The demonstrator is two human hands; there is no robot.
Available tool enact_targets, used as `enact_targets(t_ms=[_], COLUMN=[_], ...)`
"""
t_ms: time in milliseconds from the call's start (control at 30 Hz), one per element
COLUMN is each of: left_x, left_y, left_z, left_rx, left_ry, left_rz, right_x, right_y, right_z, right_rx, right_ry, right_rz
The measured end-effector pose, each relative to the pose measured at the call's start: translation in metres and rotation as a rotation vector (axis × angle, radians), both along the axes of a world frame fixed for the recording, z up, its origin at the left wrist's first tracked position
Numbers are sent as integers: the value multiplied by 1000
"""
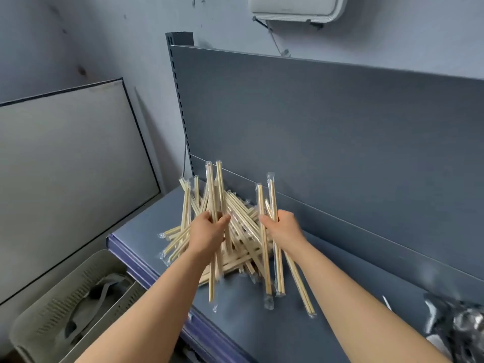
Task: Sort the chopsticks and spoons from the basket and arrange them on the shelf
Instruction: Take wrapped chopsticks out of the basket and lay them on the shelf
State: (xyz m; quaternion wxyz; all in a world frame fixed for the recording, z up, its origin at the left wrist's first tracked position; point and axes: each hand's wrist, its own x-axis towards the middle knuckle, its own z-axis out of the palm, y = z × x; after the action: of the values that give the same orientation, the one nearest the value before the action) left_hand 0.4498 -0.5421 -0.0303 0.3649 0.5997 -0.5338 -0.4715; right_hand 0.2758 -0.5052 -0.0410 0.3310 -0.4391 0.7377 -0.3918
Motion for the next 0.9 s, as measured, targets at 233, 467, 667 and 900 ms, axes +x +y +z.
enact_targets(t_ms=[233, 467, 667, 900], left_x=[-8, -7, 0, 23], left_y=[-34, -43, -50, -49], left_z=[-19, -26, -26, -14], left_rx=[9, -166, -284, -448], left_ry=[-113, -286, -487, -670], left_rz=[-53, -164, -309, -560], right_x=[-3, -6, 1, 12], right_y=[-35, -29, -11, 56], right_z=[-24, -35, -30, -19], right_rx=[1, -61, -113, -144], right_ry=[16, 10, 66, 79], right_rz=[10, -102, -219, -581])
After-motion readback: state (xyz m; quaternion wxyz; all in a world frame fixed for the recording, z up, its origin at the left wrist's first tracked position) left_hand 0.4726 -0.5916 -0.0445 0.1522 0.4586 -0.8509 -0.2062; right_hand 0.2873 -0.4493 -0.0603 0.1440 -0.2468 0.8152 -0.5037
